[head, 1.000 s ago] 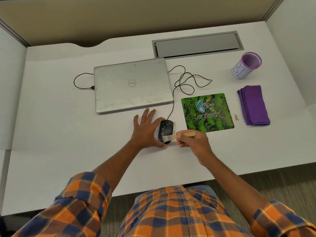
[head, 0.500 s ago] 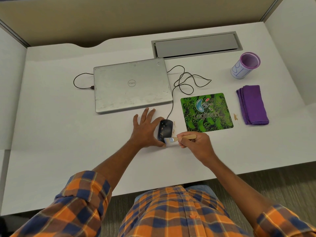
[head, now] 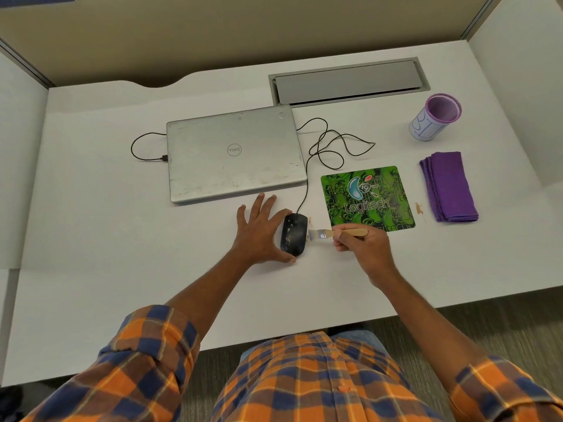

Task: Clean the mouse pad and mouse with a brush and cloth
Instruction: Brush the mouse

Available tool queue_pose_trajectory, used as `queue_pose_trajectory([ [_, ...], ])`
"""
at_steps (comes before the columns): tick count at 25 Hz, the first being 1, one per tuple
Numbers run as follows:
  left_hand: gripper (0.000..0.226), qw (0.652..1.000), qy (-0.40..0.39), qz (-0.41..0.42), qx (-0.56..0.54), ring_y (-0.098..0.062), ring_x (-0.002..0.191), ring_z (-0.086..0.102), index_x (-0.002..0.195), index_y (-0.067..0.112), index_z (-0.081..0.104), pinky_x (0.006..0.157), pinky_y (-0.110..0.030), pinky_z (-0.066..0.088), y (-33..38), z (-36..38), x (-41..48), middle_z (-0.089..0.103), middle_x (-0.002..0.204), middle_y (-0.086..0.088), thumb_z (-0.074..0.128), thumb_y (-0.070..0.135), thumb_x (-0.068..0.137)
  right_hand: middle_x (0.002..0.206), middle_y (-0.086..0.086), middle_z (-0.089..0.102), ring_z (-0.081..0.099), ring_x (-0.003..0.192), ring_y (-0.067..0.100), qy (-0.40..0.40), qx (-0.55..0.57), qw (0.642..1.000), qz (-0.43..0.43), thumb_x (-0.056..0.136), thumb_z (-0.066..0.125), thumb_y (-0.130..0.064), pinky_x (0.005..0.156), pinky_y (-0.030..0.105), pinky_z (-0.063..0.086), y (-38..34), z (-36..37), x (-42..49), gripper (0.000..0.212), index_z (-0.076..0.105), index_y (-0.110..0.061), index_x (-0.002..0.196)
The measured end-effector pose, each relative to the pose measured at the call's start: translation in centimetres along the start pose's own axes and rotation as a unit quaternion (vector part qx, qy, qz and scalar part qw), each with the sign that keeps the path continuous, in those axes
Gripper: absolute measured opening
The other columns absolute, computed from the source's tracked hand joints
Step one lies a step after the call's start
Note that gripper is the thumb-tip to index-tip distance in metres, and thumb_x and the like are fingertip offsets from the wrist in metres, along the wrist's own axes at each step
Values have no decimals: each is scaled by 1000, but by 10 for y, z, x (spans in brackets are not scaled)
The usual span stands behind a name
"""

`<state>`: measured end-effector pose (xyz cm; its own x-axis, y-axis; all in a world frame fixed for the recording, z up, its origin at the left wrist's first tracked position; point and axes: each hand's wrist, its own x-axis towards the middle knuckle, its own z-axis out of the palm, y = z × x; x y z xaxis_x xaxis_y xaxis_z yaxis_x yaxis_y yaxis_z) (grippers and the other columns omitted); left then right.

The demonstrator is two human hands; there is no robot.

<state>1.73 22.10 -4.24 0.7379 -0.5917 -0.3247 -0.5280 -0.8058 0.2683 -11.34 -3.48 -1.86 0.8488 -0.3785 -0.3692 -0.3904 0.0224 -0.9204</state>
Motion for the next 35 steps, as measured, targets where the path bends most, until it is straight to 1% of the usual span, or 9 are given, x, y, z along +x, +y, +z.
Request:
queue_pose_trajectory([
  [4, 126, 1000, -7, -5, 10, -30, 166, -16, 165, 39, 27, 128, -69, -1, 2, -2, 0, 0, 180, -6, 73, 93, 60, 88, 16, 82, 78, 79, 29, -44, 18, 999, 0, 93, 82, -12, 77, 40, 69, -2, 12, -1, 11, 87, -16, 102],
  [12, 127, 1000, -11, -10, -1, -28, 165, -19, 166, 41, 23, 128, -68, -1, 3, -2, -3, -2, 181, -4, 75, 91, 62, 88, 14, 82, 77, 78, 26, 21, 20, 999, 17, 95, 81, -9, 79, 42, 69, -8, 7, 15, 12, 87, -17, 101],
  [18, 136, 999, -1, -29, -38, -25, 165, -19, 169, 39, 21, 129, -66, -1, 8, -5, -10, -4, 181, -2, 67, 101, 56, 93, 20, 82, 79, 82, 29, 17, 79, 997, 19, 97, 78, -7, 79, 38, 69, -17, 4, 12, 16, 84, -12, 111],
  [21, 113, 993, 53, -47, -98, -25, 167, -4, 160, 34, 44, 130, -61, 5, 21, -12, -10, 15, 179, -3, 73, 91, 67, 96, 22, 82, 79, 85, 32, 11, 102, 995, 20, 99, 77, -9, 82, 41, 68, -20, 6, 9, 15, 84, -10, 113],
  [24, 60, 976, 155, -22, -152, -27, 156, 37, 137, 27, 71, 126, -50, 30, 44, -23, -5, 58, 156, -3, 77, 63, 89, 101, 23, 81, 79, 87, 33, 12, 145, 989, 22, 100, 79, -19, 85, 43, 68, -26, 4, 8, 16, 84, -10, 113],
  [27, 28, 932, 164, -89, -310, -9, 107, 72, 112, 28, 82, 96, -39, 60, 86, -40, 5, 81, 110, 10, 73, 50, 97, 101, 22, 82, 79, 88, 33, 17, 160, 987, 14, 101, 78, -20, 86, 42, 67, -32, -5, 8, 16, 85, -10, 113],
  [29, 31, 850, 76, -163, -496, -12, 90, 78, 99, 26, 83, 80, -36, 65, 113, -50, 19, 83, 92, 8, 73, 54, 96, 102, 21, 82, 79, 89, 32, 22, 160, 987, 3, 102, 77, -16, 86, 39, 67, -35, -15, 10, 17, 84, -10, 115],
  [32, 37, 733, -14, -222, -643, -24, 89, 81, 104, 14, 82, 72, -33, 64, 146, -57, 42, 84, 95, -4, 77, 50, 96, 102, 16, 83, 80, 92, 32, 21, 126, 992, -14, 102, 74, -9, 88, 40, 68, -36, -41, 16, 19, 83, -12, 118],
  [35, 27, 699, -8, -233, -676, -18, 80, 76, 104, 9, 82, 69, -28, 64, 178, -58, 64, 83, 97, -12, 80, 35, 97, 100, 11, 83, 79, 90, 28, 19, 70, 997, -23, 99, 77, -10, 88, 44, 68, -38, -75, 25, 23, 83, -17, 120],
])
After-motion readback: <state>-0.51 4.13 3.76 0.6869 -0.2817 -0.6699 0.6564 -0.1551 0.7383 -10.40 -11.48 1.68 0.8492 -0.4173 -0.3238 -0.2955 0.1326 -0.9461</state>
